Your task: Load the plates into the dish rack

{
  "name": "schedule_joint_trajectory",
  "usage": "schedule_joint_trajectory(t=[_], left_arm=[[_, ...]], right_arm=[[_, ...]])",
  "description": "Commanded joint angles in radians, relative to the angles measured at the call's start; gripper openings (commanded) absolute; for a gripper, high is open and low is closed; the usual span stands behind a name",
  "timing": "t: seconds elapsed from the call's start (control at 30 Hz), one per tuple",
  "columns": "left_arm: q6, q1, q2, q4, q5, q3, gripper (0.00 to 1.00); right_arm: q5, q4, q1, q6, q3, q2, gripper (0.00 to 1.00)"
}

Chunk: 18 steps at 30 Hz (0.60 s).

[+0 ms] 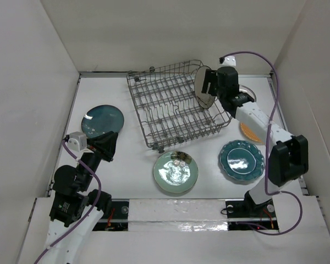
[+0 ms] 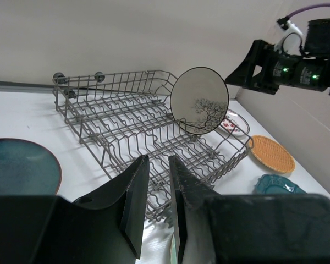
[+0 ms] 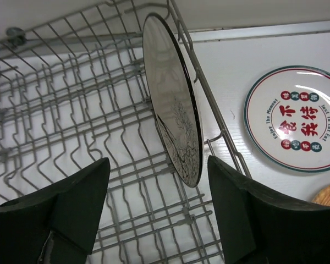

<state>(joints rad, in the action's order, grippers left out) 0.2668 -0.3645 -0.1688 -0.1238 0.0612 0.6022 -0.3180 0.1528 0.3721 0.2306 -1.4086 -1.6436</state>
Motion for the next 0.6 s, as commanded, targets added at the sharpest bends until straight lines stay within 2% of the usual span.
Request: schedule_joint_trajectory(t=[0.0,0.13,0.2,0.23,0.27,0.3,0.37,0.53,0.57], left_arm=[[0.0,0.001,-0.014,0.046,0.015,0.007,0.19],[0.0,0.001,-0.011,0.046,0.015,0.007,0.18],[0.0,0.001,-0.011,0.046,0.019,0.007,0.16],[0.0,0.001,-0.012,0.046,0.017,0.007,0.13],[-0.003,0.001,-0.012,0.044,0.019,0.007,0.1],[-0.003,0.001,-0.012,0.041,0.019,0.007,0.03],[-0.003,0.001,-0.012,0.041,0.019,0.007,0.0],[-0.003,0.001,-0.008,0.041,0.02,0.007,0.0],[-0.003,0.001,-0.008,0.041,0.022,0.007,0.0]], right_arm=[[0.007,-0.029,0.024,0.021,0.037,0.082,0.78],[-0.003,-0.056,0.074,0.035,0.114,0.168,0.78],[0.007,-0.076,0.112,0.052,0.161,0.24,0.7],[0.025,-0.116,0.131,0.055,0.228,0.273,0.41],[0.046,-0.137,0.148,0.064,0.267,0.307,0.21],[0.072,-0.153,0.183,0.07,0.305,0.379,0.04],[0.167,-0.209,0.218,0.07,0.415,0.444,0.0],[0.31,-0.093,0.326,0.108,0.578,0.641,0.0],[0.338,-0.082,0.336,0.16,0.609,0.663,0.0]])
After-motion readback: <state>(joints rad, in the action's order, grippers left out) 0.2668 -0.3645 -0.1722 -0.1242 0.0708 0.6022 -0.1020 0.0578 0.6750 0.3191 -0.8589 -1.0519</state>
